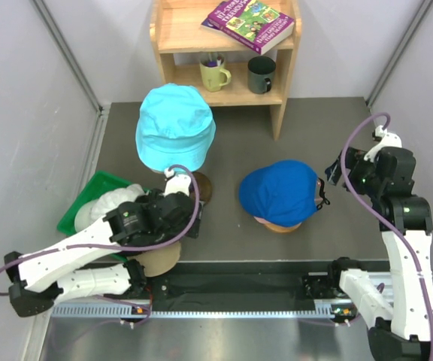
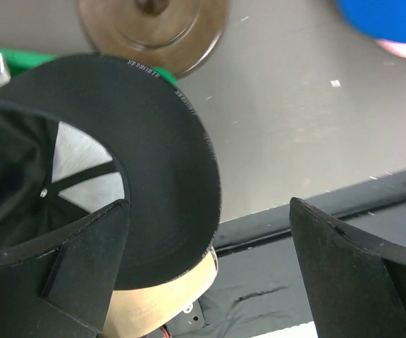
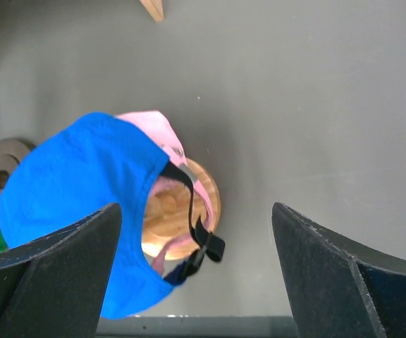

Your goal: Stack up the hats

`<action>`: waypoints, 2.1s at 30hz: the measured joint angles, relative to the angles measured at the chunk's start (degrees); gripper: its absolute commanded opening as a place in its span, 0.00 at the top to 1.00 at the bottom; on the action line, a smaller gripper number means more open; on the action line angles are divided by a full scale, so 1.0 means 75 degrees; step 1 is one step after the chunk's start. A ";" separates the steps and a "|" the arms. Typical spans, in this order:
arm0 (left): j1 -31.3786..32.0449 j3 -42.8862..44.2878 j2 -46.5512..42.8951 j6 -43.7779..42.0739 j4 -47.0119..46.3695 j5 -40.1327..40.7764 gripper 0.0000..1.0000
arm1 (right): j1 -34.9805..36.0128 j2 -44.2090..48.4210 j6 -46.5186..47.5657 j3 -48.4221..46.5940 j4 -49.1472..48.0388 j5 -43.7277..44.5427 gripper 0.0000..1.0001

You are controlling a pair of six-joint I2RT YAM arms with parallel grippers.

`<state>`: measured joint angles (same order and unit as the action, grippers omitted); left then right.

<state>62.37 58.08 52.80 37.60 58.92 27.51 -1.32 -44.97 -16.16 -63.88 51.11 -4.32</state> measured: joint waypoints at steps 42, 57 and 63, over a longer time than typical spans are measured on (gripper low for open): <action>-0.0160 0.1553 0.1647 0.2600 0.2655 0.2600 1.00 | 0.0000 -0.0597 -0.0137 0.0000 -0.1145 -0.0463 0.13; -0.0184 0.2363 0.0207 0.1853 0.2760 0.2652 1.00 | 0.0000 -0.0711 -0.0172 -0.0009 -0.1279 -0.0536 0.13; -0.0184 0.3203 -0.0481 0.0685 0.2786 0.2241 1.00 | 0.0000 -0.0711 -0.0254 -0.0009 -0.1279 -0.0539 0.13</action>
<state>60.99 82.11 49.19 42.74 79.81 44.31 -1.32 -50.30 -18.06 -63.94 41.52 -8.36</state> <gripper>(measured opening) 0.045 0.872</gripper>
